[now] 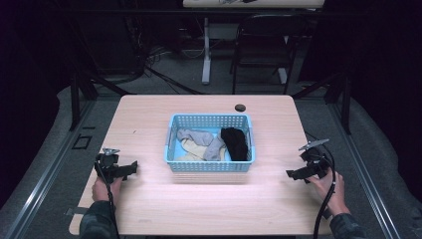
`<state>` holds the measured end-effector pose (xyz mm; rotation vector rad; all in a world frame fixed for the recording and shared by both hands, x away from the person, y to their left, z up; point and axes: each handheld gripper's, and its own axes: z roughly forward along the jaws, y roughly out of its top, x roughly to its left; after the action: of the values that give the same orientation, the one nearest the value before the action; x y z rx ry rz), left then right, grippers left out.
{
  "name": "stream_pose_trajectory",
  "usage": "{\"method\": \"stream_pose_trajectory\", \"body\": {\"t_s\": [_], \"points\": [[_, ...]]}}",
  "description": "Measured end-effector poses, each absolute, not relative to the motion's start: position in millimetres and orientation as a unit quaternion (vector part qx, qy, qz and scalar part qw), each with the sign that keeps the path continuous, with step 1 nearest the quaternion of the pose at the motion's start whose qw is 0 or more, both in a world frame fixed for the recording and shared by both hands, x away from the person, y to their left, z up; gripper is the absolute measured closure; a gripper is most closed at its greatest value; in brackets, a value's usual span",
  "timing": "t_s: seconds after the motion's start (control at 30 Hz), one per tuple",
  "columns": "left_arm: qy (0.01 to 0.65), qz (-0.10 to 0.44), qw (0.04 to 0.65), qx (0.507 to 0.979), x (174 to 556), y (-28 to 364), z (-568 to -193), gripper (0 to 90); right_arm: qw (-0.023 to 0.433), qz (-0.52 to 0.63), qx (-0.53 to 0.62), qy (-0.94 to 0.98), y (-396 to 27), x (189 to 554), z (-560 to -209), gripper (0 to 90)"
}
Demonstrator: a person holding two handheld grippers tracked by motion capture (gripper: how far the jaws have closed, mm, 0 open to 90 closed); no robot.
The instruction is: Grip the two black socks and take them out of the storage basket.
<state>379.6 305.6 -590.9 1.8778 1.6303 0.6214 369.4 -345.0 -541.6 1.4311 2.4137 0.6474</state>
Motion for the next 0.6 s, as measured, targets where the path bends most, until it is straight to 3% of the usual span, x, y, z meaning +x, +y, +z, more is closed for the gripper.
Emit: {"method": "stream_pose_trajectory", "body": {"t_s": [0.6], "points": [[0.610, 0.232, 0.285, 0.702, 379.5, 305.6, -590.9, 3.4, 0.125, 0.239, 0.456, 0.848, -312.1, 384.1, -493.9, 0.0]]}}
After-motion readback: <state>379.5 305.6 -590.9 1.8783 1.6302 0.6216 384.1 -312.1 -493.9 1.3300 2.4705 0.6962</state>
